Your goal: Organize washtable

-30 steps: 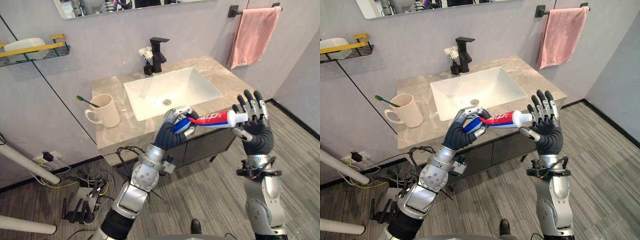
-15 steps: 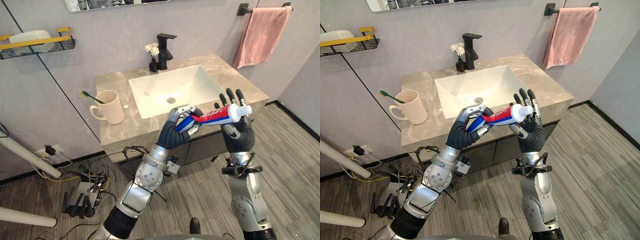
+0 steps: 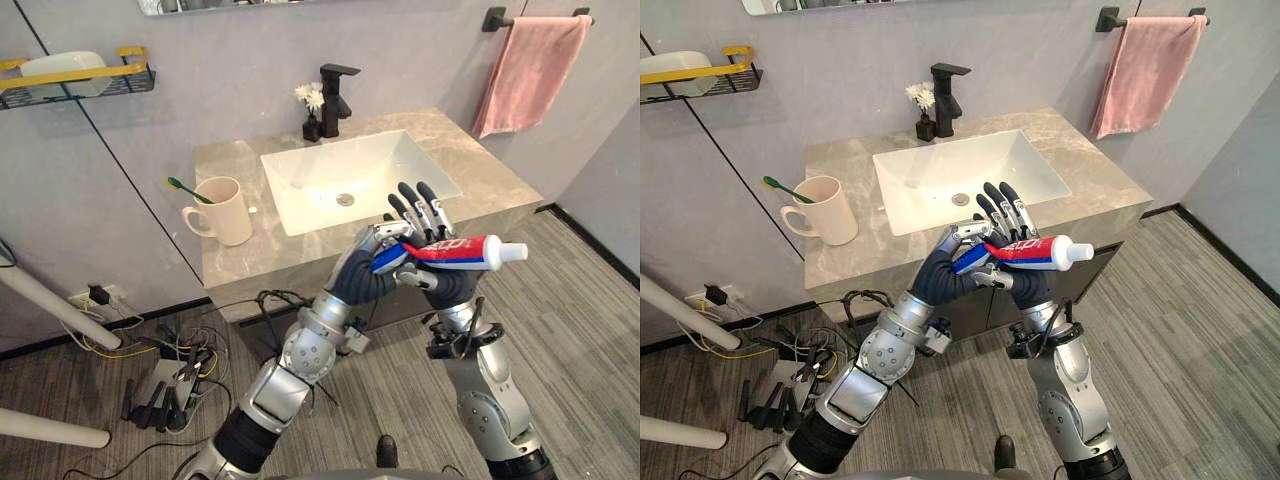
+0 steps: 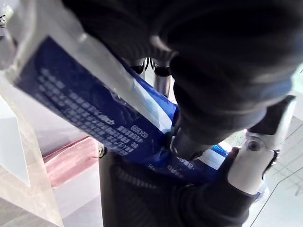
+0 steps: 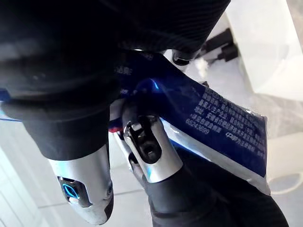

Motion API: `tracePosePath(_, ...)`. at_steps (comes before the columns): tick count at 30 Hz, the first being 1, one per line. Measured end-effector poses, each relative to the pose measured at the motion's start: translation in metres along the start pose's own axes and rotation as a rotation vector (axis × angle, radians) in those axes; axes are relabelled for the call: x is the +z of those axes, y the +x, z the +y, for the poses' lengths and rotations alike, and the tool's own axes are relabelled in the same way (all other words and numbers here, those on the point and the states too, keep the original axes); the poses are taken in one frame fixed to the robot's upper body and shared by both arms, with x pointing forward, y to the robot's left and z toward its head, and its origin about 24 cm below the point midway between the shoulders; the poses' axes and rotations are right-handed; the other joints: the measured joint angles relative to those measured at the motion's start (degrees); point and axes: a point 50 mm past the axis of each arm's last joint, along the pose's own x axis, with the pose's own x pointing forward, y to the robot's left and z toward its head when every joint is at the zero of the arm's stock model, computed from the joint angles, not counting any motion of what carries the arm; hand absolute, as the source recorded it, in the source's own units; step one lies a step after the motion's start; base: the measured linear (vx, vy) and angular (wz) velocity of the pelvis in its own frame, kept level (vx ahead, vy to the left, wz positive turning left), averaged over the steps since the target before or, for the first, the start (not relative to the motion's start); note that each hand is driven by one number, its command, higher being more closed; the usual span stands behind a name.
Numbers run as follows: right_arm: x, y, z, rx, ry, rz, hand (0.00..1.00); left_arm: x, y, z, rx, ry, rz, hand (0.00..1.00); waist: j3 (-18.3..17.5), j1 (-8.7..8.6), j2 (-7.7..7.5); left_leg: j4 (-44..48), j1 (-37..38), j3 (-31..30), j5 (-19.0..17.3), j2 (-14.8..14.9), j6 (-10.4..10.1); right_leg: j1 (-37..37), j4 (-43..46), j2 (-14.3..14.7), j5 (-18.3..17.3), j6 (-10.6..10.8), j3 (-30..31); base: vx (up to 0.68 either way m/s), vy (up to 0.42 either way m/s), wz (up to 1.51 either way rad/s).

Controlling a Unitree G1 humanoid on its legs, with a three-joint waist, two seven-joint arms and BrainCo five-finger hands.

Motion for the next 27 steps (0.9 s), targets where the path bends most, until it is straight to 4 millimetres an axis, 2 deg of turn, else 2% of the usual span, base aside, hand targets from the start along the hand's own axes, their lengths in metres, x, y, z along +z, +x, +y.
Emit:
tracePosePath(6,0.002,0.001,0.001,0.006,-0.038,-0.003,0.00,0.000,0.000,0.001,0.004,0.001,-0.003,1.00,-0.11,0.01,-0.18,-0.07,0.01,0.02,0.00,0.01,0.00,-0.02,0.00,0.03,0.00,0.00,0.03,0.00,0.000,0.00)
tracePosePath(19,0.034,0.004,0.003,0.026,-0.119,-0.128,0.00,0.003,0.000,0.008,0.038,0.005,-0.024,1.00,-0.16,-0.04,-0.31,-0.53,0.46,0.95,-0.02,-0.01,-0.02,-0.26,0.00,0.17,0.00,0.00,0.87,-0.01,-0.006,-0.03)
tracePosePath(26,0.038,0.003,0.000,0.015,-0.146,-0.142,0.00,0.002,0.000,0.008,0.040,0.006,-0.020,1.00,-0.16,-0.02,-0.31,-0.65,0.68,1.18,-0.03,-0.06,-0.02,-0.23,0.00,0.18,0.01,0.00,1.49,-0.02,-0.011,-0.01)
tracePosePath(27,0.039,0.003,-0.001,0.013,-0.148,-0.144,1.00,0.002,0.000,0.008,0.041,0.006,-0.017,1.00,-0.16,-0.03,-0.31,-0.65,0.69,1.18,-0.03,-0.05,-0.02,-0.22,0.00,0.18,0.01,0.00,1.49,-0.04,-0.028,0.00)
